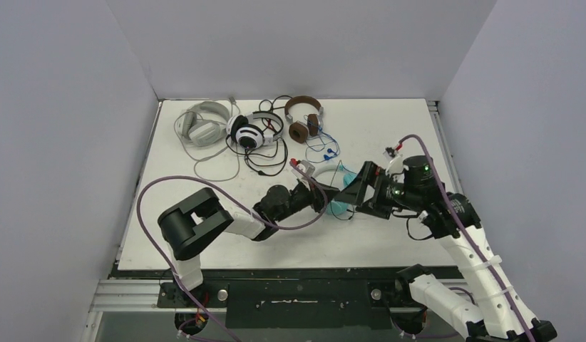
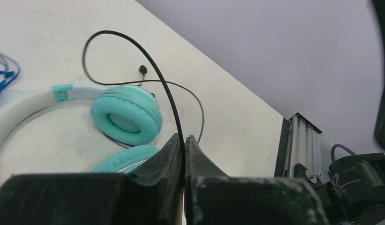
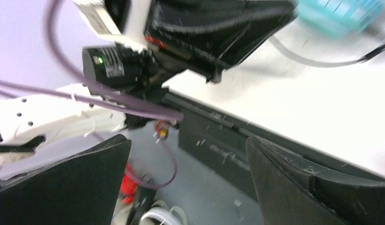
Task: Wrap the headphones
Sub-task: Pick up the headphones from the center of the board.
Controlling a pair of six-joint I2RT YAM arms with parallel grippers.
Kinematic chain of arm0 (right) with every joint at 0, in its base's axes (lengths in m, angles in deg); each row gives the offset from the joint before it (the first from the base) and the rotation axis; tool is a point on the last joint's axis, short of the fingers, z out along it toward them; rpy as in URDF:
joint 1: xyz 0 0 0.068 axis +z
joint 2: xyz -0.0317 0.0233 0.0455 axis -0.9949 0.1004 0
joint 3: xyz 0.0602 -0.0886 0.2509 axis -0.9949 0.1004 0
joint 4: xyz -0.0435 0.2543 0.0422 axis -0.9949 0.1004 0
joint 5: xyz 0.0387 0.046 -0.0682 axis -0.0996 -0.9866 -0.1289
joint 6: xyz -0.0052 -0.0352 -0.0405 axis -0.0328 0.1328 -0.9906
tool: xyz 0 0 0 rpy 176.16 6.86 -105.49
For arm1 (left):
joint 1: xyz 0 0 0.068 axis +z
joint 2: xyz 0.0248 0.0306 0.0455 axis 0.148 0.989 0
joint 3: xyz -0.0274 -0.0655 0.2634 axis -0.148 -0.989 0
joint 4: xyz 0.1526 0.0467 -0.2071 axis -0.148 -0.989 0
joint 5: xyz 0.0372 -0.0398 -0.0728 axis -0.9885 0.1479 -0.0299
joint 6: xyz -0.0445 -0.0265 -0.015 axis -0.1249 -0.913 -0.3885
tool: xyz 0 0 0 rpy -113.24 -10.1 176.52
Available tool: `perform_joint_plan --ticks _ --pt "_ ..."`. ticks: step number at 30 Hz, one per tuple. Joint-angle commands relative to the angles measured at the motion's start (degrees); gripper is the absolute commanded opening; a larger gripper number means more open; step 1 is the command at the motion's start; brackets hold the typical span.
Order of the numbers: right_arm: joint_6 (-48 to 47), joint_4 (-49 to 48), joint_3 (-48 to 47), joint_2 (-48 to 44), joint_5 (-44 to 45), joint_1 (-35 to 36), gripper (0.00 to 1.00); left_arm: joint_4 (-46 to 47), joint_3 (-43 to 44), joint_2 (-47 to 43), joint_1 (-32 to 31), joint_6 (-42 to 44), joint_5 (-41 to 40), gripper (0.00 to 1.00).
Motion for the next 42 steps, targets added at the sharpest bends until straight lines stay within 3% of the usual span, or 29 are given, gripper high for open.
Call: perform_joint_plan --ticks 1,8,12,18,19,22,25,28,32,38,42 --pt "-9.29 8.18 -11.24 3.2 21.19 0.4 0.99 -5.87 -1.51 -7.24 2.4 1.29 -2.51 0.0" --pt "-11.26 2.7 -4.87 -0.05 32.85 0.4 0.95 -20.59 -1.02 -16.97 -0.06 5.59 1.14 0.0" --pt "-8.48 1.31 -3.86 -3.97 42.8 0.46 0.97 -25.62 0.85 -16.53 -8.55 8.74 1.13 0.0" --pt "-2.03 7.94 -5.15 -5.06 57.5 0.42 0.97 -34.35 5.78 -14.47 -19.16 13.0 0.41 0.01" --pt "-1.53 8.14 -4.89 -5.35 58.32 0.45 0.97 -35.81 5.8 -14.63 -19.62 13.54 0.03 0.12" --pt "-1.31 7.3 -3.5 -5.93 57.69 0.4 0.97 -41.5 4.33 -16.9 -19.58 14.28 -5.19 0.62" --pt "-1.26 6.76 -2.35 -5.51 56.57 0.44 0.97 -50.59 4.21 -20.99 -18.46 16.93 -12.72 0.88" --pt "-2.55 4.96 -0.88 -4.82 55.0 0.4 0.97 -63.43 6.88 -24.18 -15.2 16.05 -18.03 0.93" --pt "-6.64 0.17 1.26 -3.51 49.71 0.45 0.96 -77.03 11.82 -25.08 -4.99 10.96 -15.02 0.95" --pt "-11.68 -5.29 3.29 4.54 39.89 0.45 0.95 -87.81 18.86 -22.07 3.89 4.93 -15.62 0.97" --pt "-10.92 -7.83 3.42 9.94 40.1 0.55 0.97 -90.7 20.81 -21.48 4.26 2.96 -25.07 0.97"
